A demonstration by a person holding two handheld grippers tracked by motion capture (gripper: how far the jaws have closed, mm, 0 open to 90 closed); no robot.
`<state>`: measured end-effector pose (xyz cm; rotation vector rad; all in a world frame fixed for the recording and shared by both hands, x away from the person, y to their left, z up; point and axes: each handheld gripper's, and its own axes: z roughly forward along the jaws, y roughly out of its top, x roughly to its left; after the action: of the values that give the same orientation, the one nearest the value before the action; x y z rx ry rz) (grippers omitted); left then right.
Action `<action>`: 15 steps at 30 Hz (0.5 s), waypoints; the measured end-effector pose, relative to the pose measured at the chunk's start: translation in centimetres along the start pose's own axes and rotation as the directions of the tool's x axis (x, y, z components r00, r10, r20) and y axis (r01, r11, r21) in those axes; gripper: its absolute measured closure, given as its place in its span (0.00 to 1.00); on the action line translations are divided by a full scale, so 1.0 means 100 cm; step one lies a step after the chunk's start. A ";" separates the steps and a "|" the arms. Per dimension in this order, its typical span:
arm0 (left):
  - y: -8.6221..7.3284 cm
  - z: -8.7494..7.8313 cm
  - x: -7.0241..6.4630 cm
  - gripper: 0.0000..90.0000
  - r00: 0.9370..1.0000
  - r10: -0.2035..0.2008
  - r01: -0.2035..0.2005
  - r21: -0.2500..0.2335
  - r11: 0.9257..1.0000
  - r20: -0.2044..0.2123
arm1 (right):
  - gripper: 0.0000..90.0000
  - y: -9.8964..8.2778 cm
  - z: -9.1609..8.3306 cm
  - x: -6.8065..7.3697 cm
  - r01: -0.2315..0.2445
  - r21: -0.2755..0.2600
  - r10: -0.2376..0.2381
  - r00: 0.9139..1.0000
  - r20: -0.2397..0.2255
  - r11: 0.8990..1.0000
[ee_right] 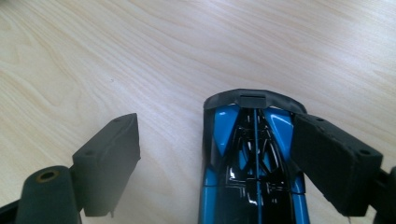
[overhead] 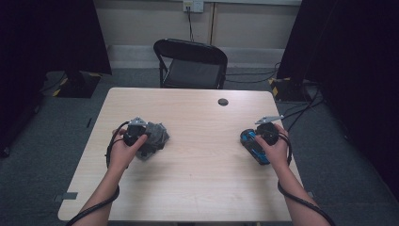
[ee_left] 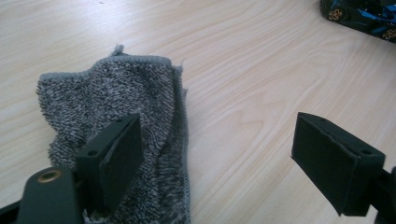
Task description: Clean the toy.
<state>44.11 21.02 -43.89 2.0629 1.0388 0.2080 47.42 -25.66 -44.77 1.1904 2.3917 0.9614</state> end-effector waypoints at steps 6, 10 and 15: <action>-0.002 0.001 -0.007 0.18 1.000 0.007 -0.007 0.005 1.000 0.022 | 0.17 0.000 -0.003 0.007 0.000 -0.009 -0.001 1.000 -0.020 1.000; -0.003 0.001 -0.012 0.18 0.999 0.012 -0.012 -0.003 1.000 0.044 | 0.17 0.001 -0.005 0.012 0.009 -0.019 -0.010 0.999 -0.035 1.000; -0.004 0.007 -0.020 0.18 0.997 0.022 -0.022 0.001 1.000 0.070 | 0.17 0.001 -0.003 0.019 0.018 -0.015 -0.019 0.998 -0.053 1.000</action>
<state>42.90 19.30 -44.29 2.0687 0.9746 0.1455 46.13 -24.25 -44.47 1.1493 2.4278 1.0153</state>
